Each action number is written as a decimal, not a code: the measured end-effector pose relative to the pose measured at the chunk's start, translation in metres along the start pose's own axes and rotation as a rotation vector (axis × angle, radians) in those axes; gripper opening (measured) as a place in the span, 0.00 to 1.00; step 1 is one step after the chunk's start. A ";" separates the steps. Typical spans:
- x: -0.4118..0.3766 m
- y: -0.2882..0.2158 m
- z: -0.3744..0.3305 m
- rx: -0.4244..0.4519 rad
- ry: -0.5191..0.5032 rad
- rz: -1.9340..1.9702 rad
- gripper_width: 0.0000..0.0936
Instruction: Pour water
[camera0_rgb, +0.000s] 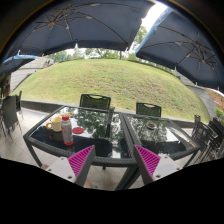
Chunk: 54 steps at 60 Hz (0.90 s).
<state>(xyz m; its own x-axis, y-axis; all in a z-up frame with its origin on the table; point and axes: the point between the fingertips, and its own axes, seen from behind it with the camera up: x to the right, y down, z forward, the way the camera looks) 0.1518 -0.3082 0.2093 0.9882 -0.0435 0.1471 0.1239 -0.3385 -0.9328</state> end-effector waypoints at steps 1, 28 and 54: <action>0.001 0.000 0.000 0.001 0.005 -0.004 0.87; -0.064 0.002 0.054 -0.012 -0.111 -0.065 0.87; -0.256 -0.015 0.230 0.118 -0.296 0.113 0.87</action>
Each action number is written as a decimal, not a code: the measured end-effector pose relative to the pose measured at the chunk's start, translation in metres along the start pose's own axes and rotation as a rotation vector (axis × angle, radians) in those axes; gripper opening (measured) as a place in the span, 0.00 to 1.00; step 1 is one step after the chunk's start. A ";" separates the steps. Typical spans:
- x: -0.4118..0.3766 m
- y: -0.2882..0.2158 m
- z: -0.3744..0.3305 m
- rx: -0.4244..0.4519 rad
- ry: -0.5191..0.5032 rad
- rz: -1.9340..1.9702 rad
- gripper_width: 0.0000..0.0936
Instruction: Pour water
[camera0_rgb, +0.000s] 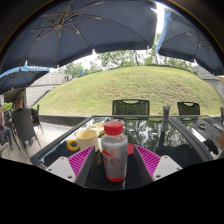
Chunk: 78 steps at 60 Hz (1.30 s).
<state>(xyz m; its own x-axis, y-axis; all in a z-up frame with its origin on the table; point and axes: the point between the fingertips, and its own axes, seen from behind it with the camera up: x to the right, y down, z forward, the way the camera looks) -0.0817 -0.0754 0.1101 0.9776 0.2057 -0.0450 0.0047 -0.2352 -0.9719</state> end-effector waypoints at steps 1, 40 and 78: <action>0.002 0.000 0.007 0.003 0.018 0.005 0.87; 0.019 -0.054 0.069 0.147 0.161 -0.277 0.36; -0.032 -0.075 0.194 0.026 0.382 -2.354 0.36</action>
<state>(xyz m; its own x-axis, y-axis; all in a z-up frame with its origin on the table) -0.1545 0.1200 0.1396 -0.6864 -0.1133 0.7183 0.7183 0.0481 0.6940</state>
